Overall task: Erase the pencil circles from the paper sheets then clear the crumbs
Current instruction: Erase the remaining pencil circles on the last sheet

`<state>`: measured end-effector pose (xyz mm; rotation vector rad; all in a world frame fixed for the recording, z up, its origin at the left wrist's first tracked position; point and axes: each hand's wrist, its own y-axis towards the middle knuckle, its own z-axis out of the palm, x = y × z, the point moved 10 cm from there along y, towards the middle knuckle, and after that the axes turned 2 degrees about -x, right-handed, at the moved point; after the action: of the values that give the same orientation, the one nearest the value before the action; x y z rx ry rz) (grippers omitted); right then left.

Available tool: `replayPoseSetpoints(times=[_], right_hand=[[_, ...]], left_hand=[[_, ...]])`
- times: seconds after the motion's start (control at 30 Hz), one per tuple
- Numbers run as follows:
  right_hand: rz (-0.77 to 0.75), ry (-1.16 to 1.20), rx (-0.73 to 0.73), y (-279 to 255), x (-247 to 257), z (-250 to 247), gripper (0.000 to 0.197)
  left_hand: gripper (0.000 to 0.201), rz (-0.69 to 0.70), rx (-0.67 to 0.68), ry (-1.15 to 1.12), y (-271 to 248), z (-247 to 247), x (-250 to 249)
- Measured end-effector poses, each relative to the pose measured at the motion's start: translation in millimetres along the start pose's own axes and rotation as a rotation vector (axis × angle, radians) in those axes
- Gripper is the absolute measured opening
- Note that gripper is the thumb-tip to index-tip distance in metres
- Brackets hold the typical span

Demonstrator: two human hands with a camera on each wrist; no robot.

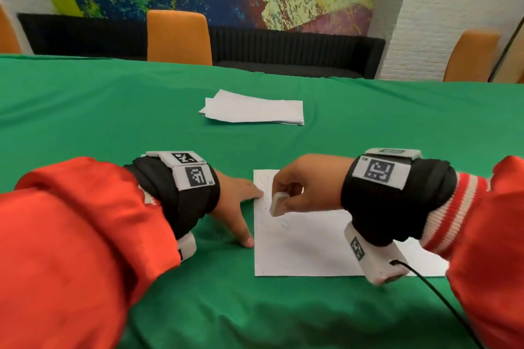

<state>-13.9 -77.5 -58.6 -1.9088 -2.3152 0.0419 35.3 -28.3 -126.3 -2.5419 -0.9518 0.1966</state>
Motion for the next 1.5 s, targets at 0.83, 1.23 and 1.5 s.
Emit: replayPoseSetpoints(times=[0.83,1.23,1.5], right_hand=[[-0.128,-0.28,0.189,28.2,34.4,39.1,0.022],[-0.087,-0.256,0.222,30.9,29.9,40.9,0.021],[-0.056,-0.211,0.249,28.9,24.9,44.8,0.018]], left_hand=[[0.098,0.028,-0.055,-0.03,5.8,-0.1,-0.2],[0.102,0.005,-0.046,-0.021,6.2,0.6,2.0],[0.104,0.004,-0.043,0.005,7.5,2.1,3.3]])
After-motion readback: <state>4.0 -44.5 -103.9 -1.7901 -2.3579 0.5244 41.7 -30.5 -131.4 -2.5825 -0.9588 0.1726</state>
